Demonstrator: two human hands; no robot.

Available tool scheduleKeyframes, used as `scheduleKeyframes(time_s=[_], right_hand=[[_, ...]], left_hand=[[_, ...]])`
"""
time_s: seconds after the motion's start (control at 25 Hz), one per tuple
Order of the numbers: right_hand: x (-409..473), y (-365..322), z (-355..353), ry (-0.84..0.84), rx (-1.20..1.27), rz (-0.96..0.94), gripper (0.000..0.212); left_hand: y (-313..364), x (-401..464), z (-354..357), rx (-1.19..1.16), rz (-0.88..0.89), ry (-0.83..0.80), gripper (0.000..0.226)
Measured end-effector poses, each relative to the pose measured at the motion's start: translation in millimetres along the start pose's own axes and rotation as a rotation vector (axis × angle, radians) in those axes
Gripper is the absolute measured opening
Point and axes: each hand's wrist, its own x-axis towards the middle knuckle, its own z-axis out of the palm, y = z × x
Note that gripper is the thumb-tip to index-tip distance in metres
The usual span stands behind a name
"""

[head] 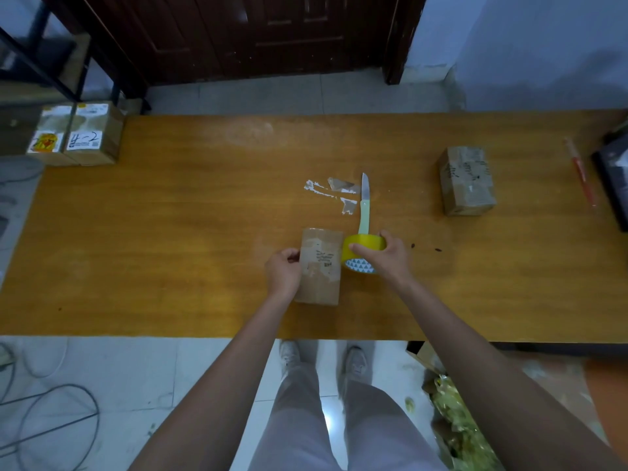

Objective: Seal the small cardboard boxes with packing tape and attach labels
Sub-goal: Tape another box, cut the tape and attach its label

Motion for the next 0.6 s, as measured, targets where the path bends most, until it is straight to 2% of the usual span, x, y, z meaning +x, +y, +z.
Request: scheduleKeyframes(time_s=[0.16, 0.32, 0.4, 0.52, 0.6], right_hand=[[-0.1, 0.0, -0.7, -0.018, 0.036, 0.003, 0.072], [-2.6, 0.4, -2.2, -0.011, 0.033, 0.008, 0.081], [-2.4, 0.2, -3.0, -0.011, 0.023, 0.006, 0.082], [-4.1, 3.6, -3.8, -0.011, 0.001, 0.004, 0.077], [-5.8, 7.6, -5.6, -0.025, -0.007, 0.011, 0.077]], left_hand=[[-3.2, 0.9, -6.2, 0.003, -0.016, -0.091, 0.035], [-7.0, 3.8, -6.1, -0.038, -0.050, -0.186, 0.035], [-7.0, -0.6, -2.4, -0.044, -0.031, -0.185, 0.039], [-2.7, -9.1, 6.1, 0.176, 0.086, -0.109, 0.053], [0.8, -13.4, 12.4, 0.365, 0.155, -0.072, 0.075]])
